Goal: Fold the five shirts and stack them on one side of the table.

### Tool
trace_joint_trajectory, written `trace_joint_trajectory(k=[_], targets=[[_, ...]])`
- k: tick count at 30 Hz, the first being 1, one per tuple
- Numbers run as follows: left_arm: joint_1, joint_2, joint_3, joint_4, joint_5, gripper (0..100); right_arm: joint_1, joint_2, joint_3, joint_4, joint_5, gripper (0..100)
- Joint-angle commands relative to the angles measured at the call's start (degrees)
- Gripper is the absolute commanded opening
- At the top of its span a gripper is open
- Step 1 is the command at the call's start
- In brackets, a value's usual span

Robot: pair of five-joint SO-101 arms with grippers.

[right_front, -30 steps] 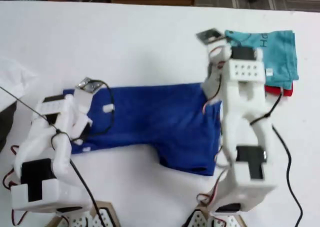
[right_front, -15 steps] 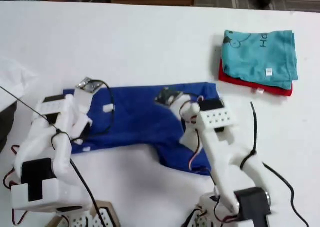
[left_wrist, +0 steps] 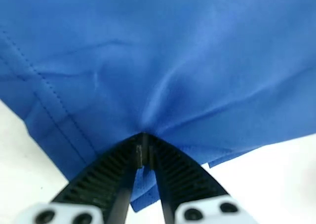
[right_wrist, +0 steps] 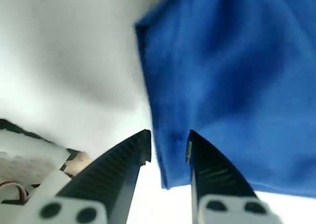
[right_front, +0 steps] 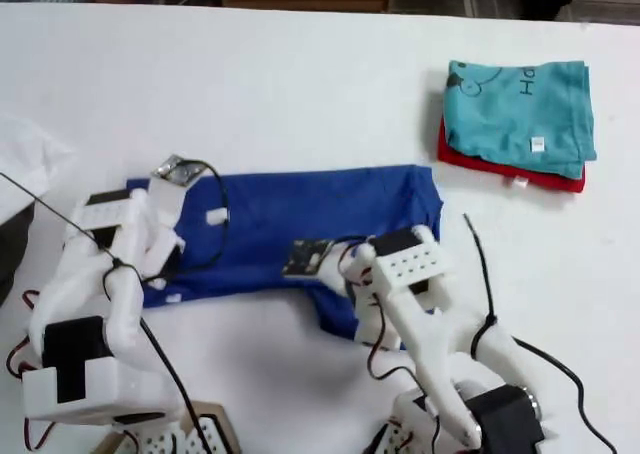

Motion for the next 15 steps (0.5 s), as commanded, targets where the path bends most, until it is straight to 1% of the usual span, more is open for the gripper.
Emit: trace_joint_trajectory(k=[1, 7, 9, 12, 15], targets=[[-0.09, 0.26, -0.31, -3.16, 0.0, 3, -2.68, -2.07, 0.26, 0.4, 0.26, 12.3], [-0.09, 0.26, -0.31, -3.16, 0.0, 3, -3.21, -1.8, 0.26, 0.13, 0.18, 12.5], [-0.09, 0.26, -0.31, -3.16, 0.0, 3, -3.12, -1.8, 0.26, -0.04, 0.18, 14.6], [-0.09, 0.26, -0.22, -3.16, 0.0, 3, -3.03, -1.71, 1.49, -2.86, 0.26, 18.5], [-0.09, 0.26, -0.13, -3.16, 0.09, 3, -3.12, -1.71, 3.96, -6.2, 0.26, 19.1]])
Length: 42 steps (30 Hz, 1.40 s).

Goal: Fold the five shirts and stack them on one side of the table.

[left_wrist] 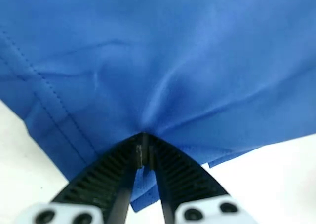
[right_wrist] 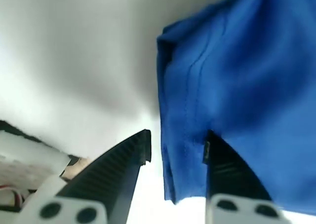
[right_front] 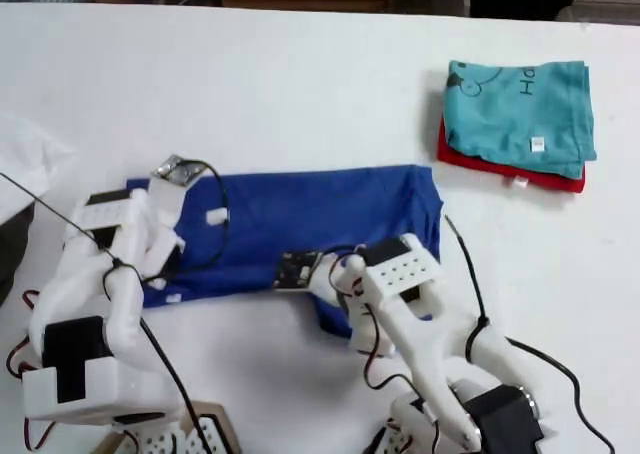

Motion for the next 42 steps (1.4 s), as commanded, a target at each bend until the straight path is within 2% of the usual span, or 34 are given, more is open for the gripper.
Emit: trace_joint_trajectory(k=[1, 10, 15, 19, 23, 26, 32, 37, 42], targets=[[-0.09, 0.26, -0.13, -3.16, 0.09, 3, -0.4, -1.63, 1.58, -2.95, 0.26, 19.2], [-0.09, 0.26, -0.13, -3.16, 0.09, 3, 1.01, -1.1, 3.52, -5.32, 0.62, 19.0], [-0.09, 0.26, -0.13, -3.16, 0.09, 3, 2.33, 9.1, 3.08, -8.66, 0.7, 19.0], [-0.09, 0.26, -0.13, -3.16, 0.09, 3, 2.15, 13.76, -0.35, -7.16, 0.7, 18.8], [-0.09, 0.26, -0.04, -3.16, 0.09, 3, 1.1, 13.85, -0.44, -6.99, 0.79, 11.5], [-0.09, 0.26, -0.04, -3.16, 0.09, 3, 1.1, 13.85, -0.62, -6.99, 0.79, 0.8], [-0.09, 0.26, -0.04, -3.16, 0.09, 3, 1.54, 13.85, -1.49, -6.99, 0.79, 1.9], [-0.09, 0.26, -0.04, -3.16, 0.09, 3, 4.0, 13.85, -7.56, -4.62, 1.23, 1.9], [-0.09, 0.26, -0.13, -3.16, 0.09, 3, 9.45, 14.11, -20.04, 2.07, 5.27, 1.9]])
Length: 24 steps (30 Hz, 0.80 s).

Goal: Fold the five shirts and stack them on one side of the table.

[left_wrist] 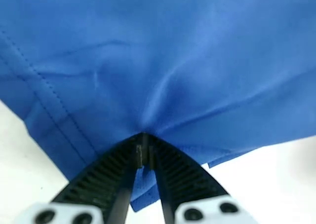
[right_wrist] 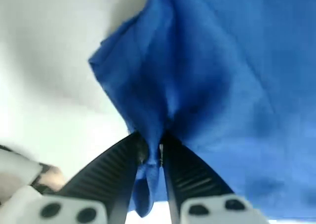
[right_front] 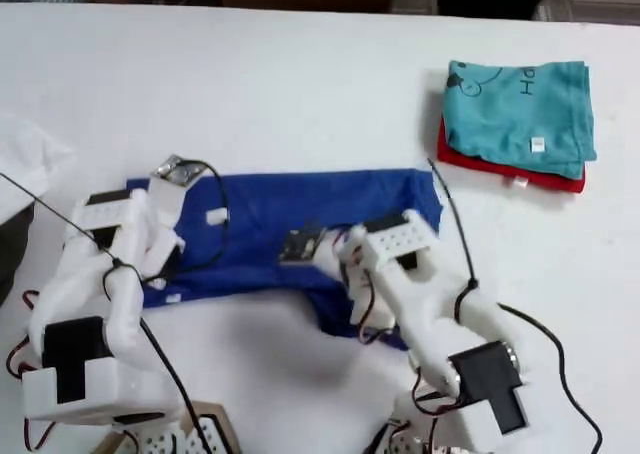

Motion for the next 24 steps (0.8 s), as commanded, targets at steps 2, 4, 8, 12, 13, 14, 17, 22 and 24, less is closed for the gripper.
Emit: trace_joint_trajectory(k=[2, 4, 8, 12, 13, 14, 17, 22, 24], targets=[[-0.09, 0.26, -0.13, -3.16, 0.09, 3, 4.79, 0.66, -12.84, 5.14, 2.46, 1.9], [-0.09, 0.26, -0.13, -3.16, 0.09, 3, 5.58, 0.75, -16.97, 6.81, 3.08, 1.9], [-0.09, 0.26, -0.13, -3.16, 0.09, 3, 5.41, 0.92, -21.89, 7.16, 3.87, 1.9], [-0.09, 0.26, -0.13, -3.16, 0.09, 3, 5.58, 5.58, -26.99, 7.16, 5.01, 1.9], [-0.09, 0.26, -0.13, -3.16, 0.09, 3, 5.85, 7.69, -29.01, 7.16, 5.01, 1.9], [-0.09, 0.26, -0.13, -3.16, 0.09, 3, 6.29, 9.89, -31.21, 7.16, 5.01, 1.9], [-0.09, 0.26, -0.13, -3.16, 0.09, 3, 6.81, 17.19, -39.03, 7.25, 4.92, 1.9], [-0.09, 0.26, -0.13, -3.16, 0.09, 3, 6.73, 27.82, -52.31, 10.95, 4.84, 2.1], [-0.09, 0.26, -0.13, -3.16, 0.09, 3, 6.73, 31.08, -57.32, 13.76, 3.96, 2.2]])
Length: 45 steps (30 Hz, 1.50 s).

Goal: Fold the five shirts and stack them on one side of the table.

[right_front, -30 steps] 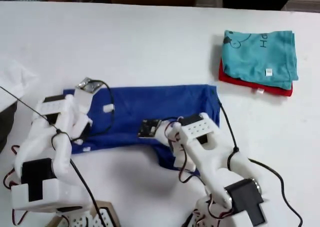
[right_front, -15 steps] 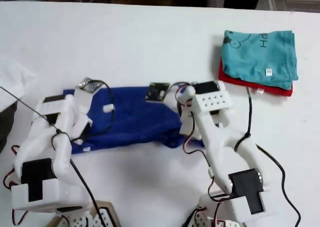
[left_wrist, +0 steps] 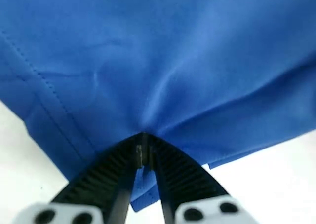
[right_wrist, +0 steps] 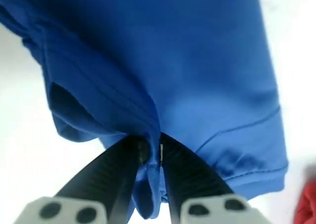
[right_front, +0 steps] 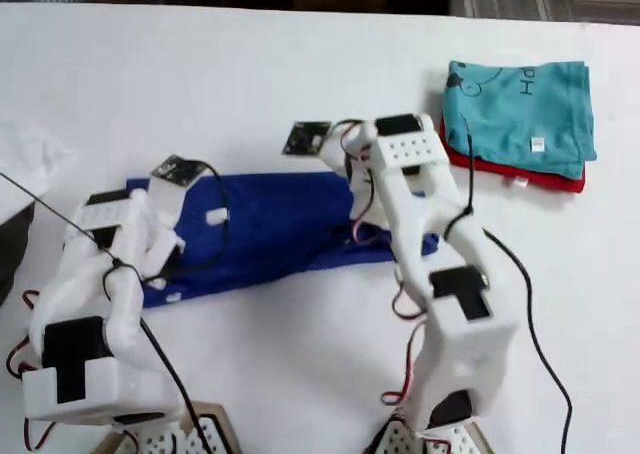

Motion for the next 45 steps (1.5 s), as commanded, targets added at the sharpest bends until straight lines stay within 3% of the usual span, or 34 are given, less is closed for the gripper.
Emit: trace_joint_trajectory(k=[1, 7, 13, 16, 19, 25, 29, 38, 45], targets=[[-0.09, 0.26, -0.13, -3.16, 0.09, 3, 0.57, 4.44, -10.64, 4.44, -1.93, 2.7], [-0.09, 0.26, -0.04, -3.16, 0.09, 3, 1.8, 10.42, -22.59, 6.02, -13.36, 18.7], [-0.09, 0.26, -0.04, -3.16, 0.09, 3, 3.91, 13.58, -28.57, 5.67, -27.25, 18.7], [-0.09, 0.26, -0.04, -3.16, 0.09, 3, 3.82, 12.26, -29.19, 9.63, -27.6, 14.7], [-0.09, 0.26, -0.04, -3.16, 0.09, 3, 3.38, 9.36, -28.75, 12.7, -27.69, 0.9], [-0.09, 0.26, -0.04, -3.16, 0.09, 3, 3.38, 4.0, -28.04, 19.91, -27.52, 2.2], [-0.09, 0.26, -0.04, -3.16, 0.09, 3, 3.3, -0.92, -18.29, 19.82, -27.43, 2.1], [-0.09, 0.26, -0.04, -3.16, 0.09, 3, 0.22, -11.3, 11.96, 0.4, -26.9, 2.1], [-0.09, 0.26, -0.04, -3.16, 0.09, 3, -7.43, -12.35, 15.65, -12.09, -33.76, 2.1]])
